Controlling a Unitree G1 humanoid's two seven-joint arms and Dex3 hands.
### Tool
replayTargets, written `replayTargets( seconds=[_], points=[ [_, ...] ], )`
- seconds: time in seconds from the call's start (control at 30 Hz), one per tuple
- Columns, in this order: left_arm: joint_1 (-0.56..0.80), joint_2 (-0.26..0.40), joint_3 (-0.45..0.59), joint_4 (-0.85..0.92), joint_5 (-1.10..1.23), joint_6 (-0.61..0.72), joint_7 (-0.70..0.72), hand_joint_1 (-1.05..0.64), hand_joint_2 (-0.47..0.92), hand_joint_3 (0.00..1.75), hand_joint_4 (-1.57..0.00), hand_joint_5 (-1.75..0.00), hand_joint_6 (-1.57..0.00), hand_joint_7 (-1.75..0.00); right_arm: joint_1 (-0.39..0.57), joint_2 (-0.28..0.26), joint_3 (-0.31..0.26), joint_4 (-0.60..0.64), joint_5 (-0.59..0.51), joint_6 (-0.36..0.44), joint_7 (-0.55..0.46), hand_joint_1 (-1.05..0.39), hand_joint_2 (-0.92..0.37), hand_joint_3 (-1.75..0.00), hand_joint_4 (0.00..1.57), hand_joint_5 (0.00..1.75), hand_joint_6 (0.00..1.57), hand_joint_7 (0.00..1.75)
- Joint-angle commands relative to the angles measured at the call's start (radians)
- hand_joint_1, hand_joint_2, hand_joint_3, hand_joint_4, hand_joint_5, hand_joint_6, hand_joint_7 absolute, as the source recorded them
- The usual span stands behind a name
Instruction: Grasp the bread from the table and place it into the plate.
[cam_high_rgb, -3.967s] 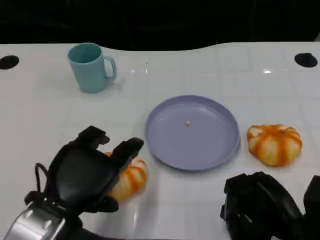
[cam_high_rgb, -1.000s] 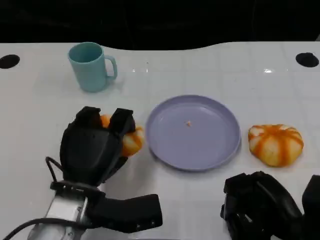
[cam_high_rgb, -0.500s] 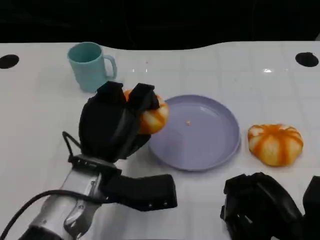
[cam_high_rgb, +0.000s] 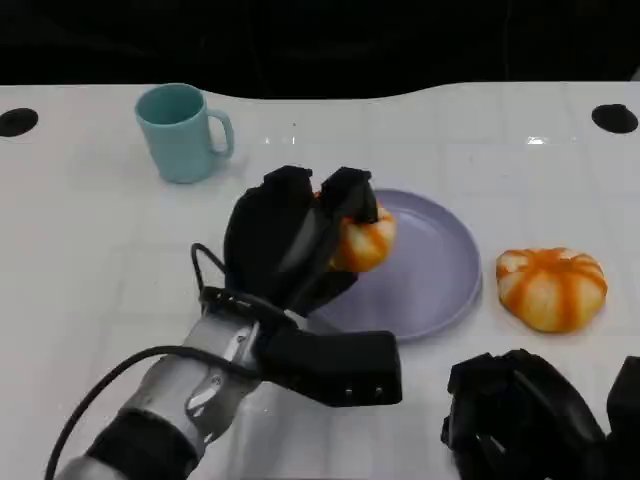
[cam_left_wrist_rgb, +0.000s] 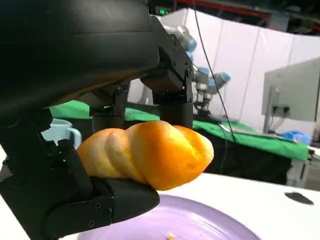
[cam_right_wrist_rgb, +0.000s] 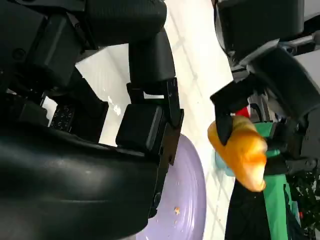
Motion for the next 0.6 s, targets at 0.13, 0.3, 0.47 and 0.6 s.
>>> replayTargets(
  seconds=[0.13,0.3,0.47,0.6],
  points=[
    [-0.1,-0.043,-0.023,0.12,-0.014,-0.01,-0.006,-0.32,0.18,1.55,-1.09,-1.75,-0.88,-1.75,0.008,-0.007,-0.008,-0.002,0.012,-0.011,0.006,-1.05,0.0,-1.4,1.53,1.31,1.57,0.99],
    [-0.147,-0.068,-0.039,0.193,-0.023,0.002,-0.032,-0.29,0.18,1.51,-1.1,-1.75,-0.88,-1.75,0.011,-0.007,-0.004,-0.009,0.006,-0.012,0.001,-1.05,-0.01,-1.39,1.52,1.3,1.57,0.99],
    [-0.171,-0.068,-0.032,0.213,-0.089,-0.018,-0.174,-0.39,0.38,1.24,-0.91,-1.64,-0.84,-1.18,0.011,-0.007,-0.002,-0.013,0.01,-0.011,0.005,-1.05,-0.01,-1.39,1.53,1.29,1.57,0.99],
    [-0.174,-0.053,-0.044,0.178,-0.096,0.007,-0.296,-0.45,0.54,0.85,-0.65,-1.62,-0.47,-0.72,0.007,-0.005,-0.004,-0.008,0.017,-0.006,0.009,-1.05,0.0,-1.38,1.53,1.29,1.57,0.99]
  ],
)
